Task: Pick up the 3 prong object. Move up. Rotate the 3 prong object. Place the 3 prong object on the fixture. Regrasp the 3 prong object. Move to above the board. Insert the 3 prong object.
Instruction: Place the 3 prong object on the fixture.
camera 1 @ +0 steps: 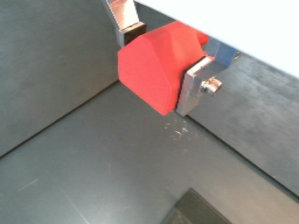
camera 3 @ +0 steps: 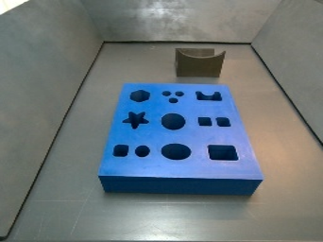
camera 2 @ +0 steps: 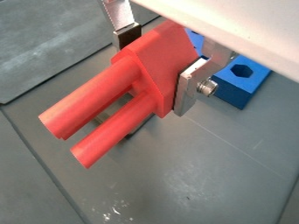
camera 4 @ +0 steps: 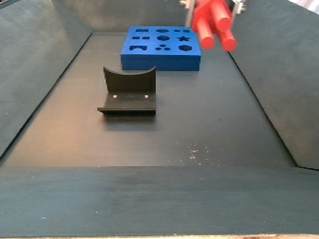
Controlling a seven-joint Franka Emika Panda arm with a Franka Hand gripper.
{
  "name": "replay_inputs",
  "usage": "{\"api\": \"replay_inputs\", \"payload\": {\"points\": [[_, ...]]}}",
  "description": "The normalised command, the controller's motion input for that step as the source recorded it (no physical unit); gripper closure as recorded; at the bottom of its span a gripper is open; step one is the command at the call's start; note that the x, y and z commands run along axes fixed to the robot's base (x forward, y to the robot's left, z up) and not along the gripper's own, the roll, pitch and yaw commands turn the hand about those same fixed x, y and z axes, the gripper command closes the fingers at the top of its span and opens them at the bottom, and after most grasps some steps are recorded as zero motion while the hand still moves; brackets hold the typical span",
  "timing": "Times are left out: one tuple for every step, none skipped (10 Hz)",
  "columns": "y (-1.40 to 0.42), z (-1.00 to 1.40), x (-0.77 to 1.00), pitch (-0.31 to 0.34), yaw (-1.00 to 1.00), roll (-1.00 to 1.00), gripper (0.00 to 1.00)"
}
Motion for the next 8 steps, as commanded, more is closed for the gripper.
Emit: {"api": "replay_inputs", "payload": {"points": [[0.07, 0.09, 1.00, 0.152, 0.00, 0.00, 1.00], [0.06, 0.08, 1.00, 0.153, 0.00, 0.00, 1.00], [0.05, 0.06, 1.00, 0.151, 0.00, -0.01, 1.00], [0.04, 0.06, 1.00, 0.149, 0.00, -0.01, 1.00], [0.03, 0.05, 1.00, 0.159, 0.01, -0.01, 1.00], [0.03, 0.04, 1.00, 0.163, 0.01, -0.01, 1.00], [0.02, 0.03, 0.89, 0.162, 0.02, -0.01, 1.00], [0.02, 0.02, 0.81, 0.158, 0.02, -0.01, 1.00]]}}
